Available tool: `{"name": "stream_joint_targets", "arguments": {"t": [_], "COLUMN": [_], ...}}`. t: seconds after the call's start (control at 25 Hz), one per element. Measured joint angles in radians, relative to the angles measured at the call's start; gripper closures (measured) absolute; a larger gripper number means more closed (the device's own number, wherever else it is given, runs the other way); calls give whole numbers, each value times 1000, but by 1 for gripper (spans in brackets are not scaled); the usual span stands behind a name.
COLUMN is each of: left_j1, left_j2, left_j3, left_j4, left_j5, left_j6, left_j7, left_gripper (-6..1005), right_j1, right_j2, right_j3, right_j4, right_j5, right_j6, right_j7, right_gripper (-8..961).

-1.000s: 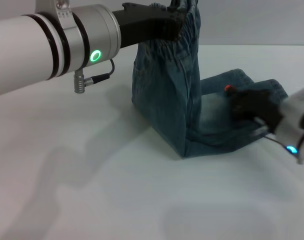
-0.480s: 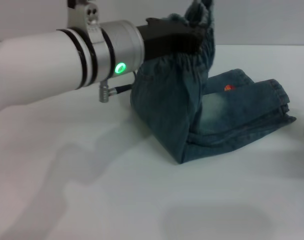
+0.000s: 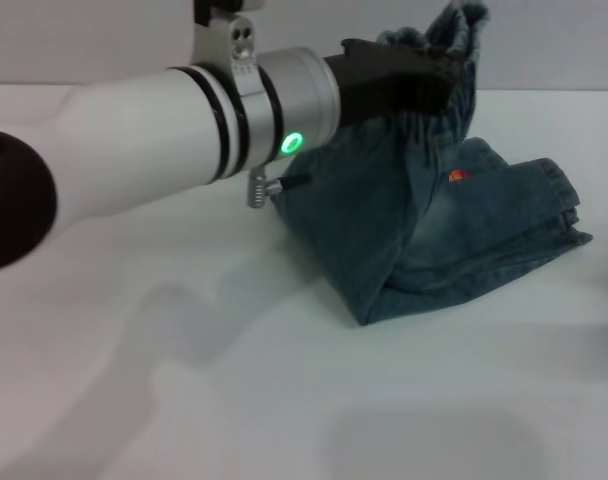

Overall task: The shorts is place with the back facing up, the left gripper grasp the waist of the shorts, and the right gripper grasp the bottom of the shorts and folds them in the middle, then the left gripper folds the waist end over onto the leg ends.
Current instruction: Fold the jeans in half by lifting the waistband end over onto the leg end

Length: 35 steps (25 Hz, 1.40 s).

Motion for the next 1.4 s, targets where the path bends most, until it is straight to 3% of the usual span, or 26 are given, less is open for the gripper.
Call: {"name": "stream_joint_targets", "arguments": {"t": [0.44, 0.96, 1.16, 1.28, 1.4], "left_j1": [-79, -88, -118, -158, -197], "left_j2": [-3, -5, -5, -6, -10], "left_j3": [116, 178, 237, 304, 327], "left_j4": [158, 202, 261, 339, 406], "left_j5": [-52, -73, -77, -79, -98], "left_j6": [170, 267, 377, 506, 545], "left_j7": [-2, -7, -6, -7, -38], "left_gripper": [902, 895, 893, 892, 890], "right_j1": [-59, -93, -111, -119, -128], "right_j2": [2, 5, 5, 4, 3], "right_j3": [22, 73, 76, 70, 67], "right_j4": [41, 53, 56, 52, 51], "right_j5": [0, 1, 1, 1, -4], "right_j6": [34, 99, 117, 128, 143], "right_j7": [-3, -68, -68, -68, -68], "right_gripper": [953, 953, 954, 954, 955]}}
